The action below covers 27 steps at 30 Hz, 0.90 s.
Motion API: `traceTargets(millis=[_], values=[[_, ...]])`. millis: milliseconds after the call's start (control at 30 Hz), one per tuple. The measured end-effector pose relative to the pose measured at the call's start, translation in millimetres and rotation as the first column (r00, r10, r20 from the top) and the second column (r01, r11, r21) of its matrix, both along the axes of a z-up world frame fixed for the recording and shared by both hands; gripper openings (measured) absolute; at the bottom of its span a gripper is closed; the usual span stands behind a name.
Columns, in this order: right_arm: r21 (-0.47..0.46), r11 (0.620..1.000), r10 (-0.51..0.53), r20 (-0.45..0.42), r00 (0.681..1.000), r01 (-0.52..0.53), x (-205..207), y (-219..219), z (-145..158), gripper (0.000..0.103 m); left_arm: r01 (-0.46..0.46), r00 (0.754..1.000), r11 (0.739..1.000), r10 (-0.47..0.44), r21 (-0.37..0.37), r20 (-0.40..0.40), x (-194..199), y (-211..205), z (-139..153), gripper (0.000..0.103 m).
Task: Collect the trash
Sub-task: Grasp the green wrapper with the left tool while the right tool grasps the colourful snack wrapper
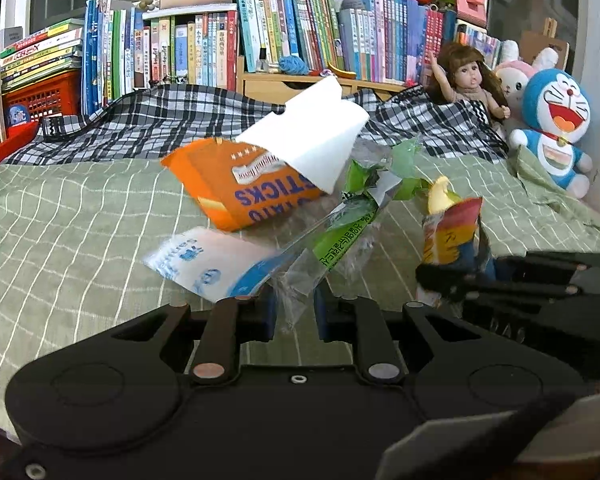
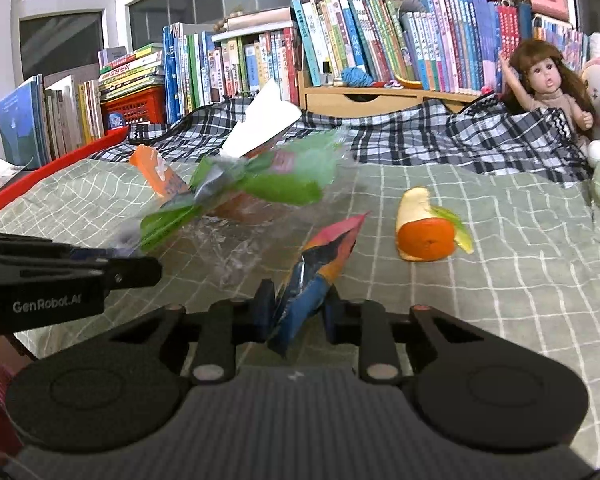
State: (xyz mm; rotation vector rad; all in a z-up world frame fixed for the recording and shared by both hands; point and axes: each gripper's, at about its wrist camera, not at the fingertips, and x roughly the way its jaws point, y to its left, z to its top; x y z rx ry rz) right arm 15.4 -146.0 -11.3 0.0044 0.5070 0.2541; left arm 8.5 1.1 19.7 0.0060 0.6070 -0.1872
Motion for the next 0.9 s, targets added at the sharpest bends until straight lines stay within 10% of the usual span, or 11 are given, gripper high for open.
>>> traceTargets(millis=[700,833,900], values=[[-0.012,0.994,-0.111,0.020,0.994,0.111,-23,-49,-3,0.027,0.167,0.979,0.975,-0.181,0.147,0.094,-13,-49,0,0.071],[-0.010,0.994,-0.111,0.025,0.994,0.111,-26,-51,-2,0.026,0.156,0.983,0.977,-0.168,0.148,0.070,12,-58,-7,0.068],[-0.011,0.994,-0.109,0.027,0.994,0.109,-27,-51,-2,0.026,0.148,0.986,0.979,-0.156,0.141,0.049,20,-59,-10,0.049]])
